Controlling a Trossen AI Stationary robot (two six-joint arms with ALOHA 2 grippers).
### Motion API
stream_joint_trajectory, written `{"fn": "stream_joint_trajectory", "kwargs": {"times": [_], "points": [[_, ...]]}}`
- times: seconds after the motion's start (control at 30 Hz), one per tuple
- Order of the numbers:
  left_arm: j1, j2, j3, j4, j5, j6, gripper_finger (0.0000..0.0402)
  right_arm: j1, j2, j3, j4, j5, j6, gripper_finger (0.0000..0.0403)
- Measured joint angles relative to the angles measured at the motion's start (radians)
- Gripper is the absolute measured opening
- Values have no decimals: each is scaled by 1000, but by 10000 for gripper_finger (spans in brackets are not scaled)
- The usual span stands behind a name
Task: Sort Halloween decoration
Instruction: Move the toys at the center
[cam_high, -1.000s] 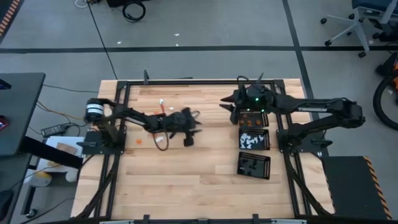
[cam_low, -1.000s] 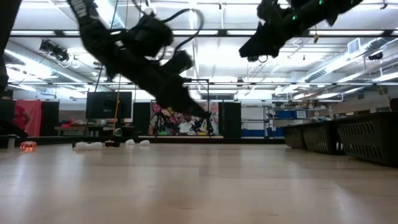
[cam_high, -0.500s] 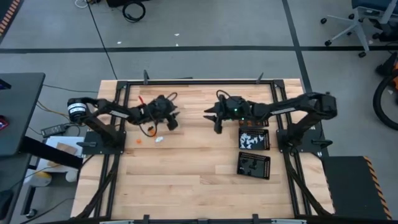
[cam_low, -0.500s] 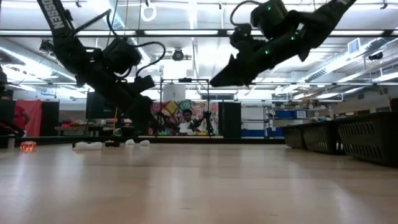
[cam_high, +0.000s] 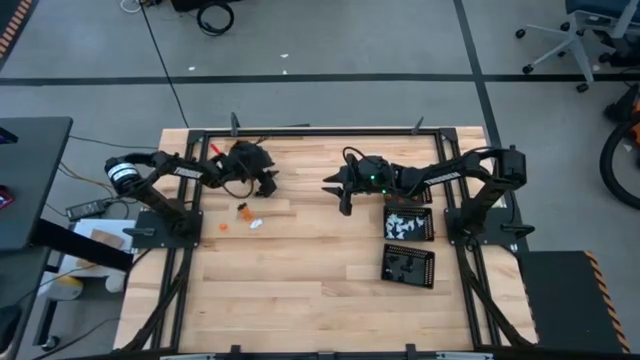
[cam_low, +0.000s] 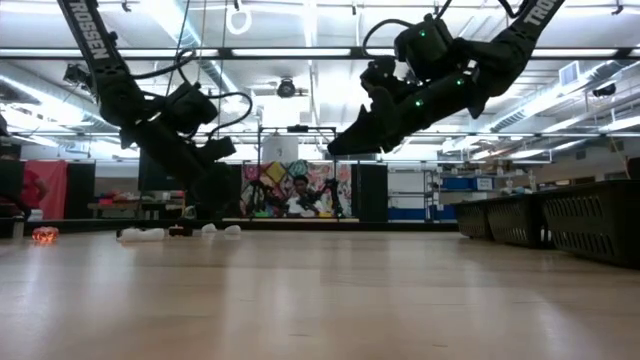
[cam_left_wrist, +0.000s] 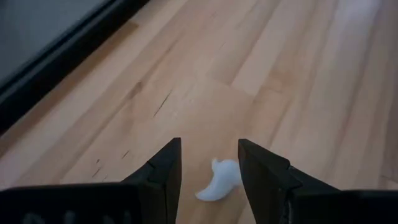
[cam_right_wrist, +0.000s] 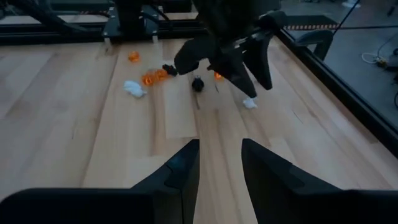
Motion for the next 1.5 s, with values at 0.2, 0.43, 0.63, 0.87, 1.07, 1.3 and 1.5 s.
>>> {"fn": "stream_joint_trajectory", "kwargs": {"times": [0.2,0.43,0.63,0.87,1.07,1.3,1.5], "points": [[51,43,0,5,139,2,142,-1,0,0,-1,-2,0,125],[37,77,0,-4,203,-41,141,1,0,0,1,-25,8,125],[-9,97,5,-7,122,-38,141,1,0,0,14,-30,10,125],[-118,90,19,-26,113,-46,141,0,0,0,14,-29,10,125],[-274,-26,5,-35,-67,-21,141,0,0,0,24,-28,28,125],[-414,-195,-46,-85,-356,-67,141,41,-1,45,7,23,29,125],[-444,-304,-96,-210,-689,-244,141,66,-1,136,-68,29,7,125]]}}
